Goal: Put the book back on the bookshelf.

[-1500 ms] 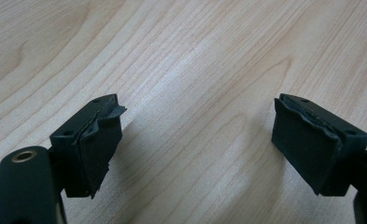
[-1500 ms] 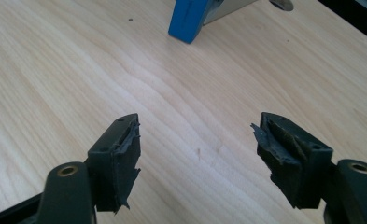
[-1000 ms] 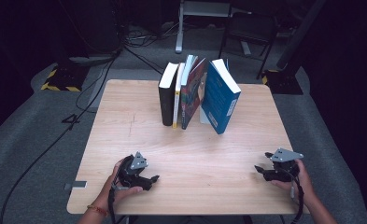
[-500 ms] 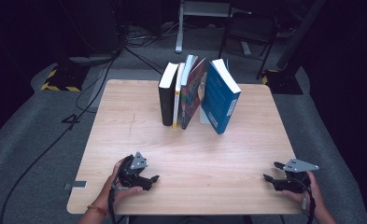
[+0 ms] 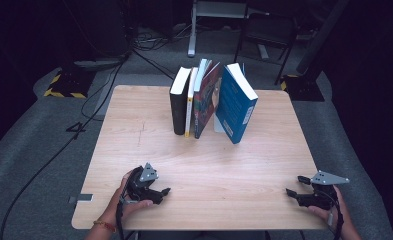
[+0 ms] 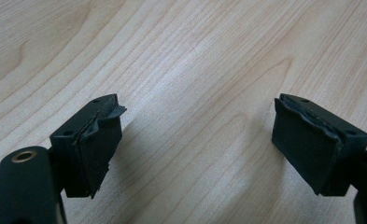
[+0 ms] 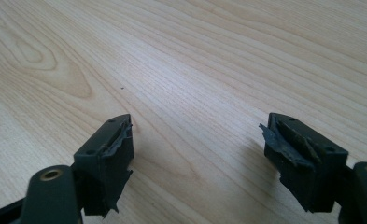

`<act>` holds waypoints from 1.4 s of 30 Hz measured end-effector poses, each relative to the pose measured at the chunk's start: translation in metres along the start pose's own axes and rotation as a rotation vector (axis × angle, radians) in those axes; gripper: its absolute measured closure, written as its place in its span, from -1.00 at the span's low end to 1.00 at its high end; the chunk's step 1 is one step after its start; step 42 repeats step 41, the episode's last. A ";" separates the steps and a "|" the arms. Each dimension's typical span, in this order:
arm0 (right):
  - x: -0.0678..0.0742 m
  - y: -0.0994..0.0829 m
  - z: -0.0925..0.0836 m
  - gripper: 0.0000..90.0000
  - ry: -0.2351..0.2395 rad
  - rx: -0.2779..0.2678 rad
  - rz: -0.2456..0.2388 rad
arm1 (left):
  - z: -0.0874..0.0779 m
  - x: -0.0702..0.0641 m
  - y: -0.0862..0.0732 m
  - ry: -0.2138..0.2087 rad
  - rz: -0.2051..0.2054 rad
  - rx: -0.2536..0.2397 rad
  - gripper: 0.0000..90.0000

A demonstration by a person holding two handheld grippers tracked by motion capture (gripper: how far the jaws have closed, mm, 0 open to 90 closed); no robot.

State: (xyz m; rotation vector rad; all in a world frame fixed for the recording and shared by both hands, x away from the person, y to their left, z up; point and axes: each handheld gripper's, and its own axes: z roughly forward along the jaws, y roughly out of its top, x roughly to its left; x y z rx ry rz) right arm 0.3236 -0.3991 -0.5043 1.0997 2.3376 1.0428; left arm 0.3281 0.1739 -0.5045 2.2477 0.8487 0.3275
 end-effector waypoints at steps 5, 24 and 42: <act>0.000 0.000 0.000 -0.46 0.000 0.000 0.000 | 0.000 0.000 0.000 0.000 -0.004 0.000 -0.64; 0.000 0.000 0.000 -0.47 -0.004 0.000 0.001 | 0.001 0.001 0.000 -0.010 -0.003 0.002 -0.66; 0.000 0.000 0.000 -0.47 -0.004 0.000 0.001 | 0.001 0.002 0.001 -0.014 0.008 0.004 -0.66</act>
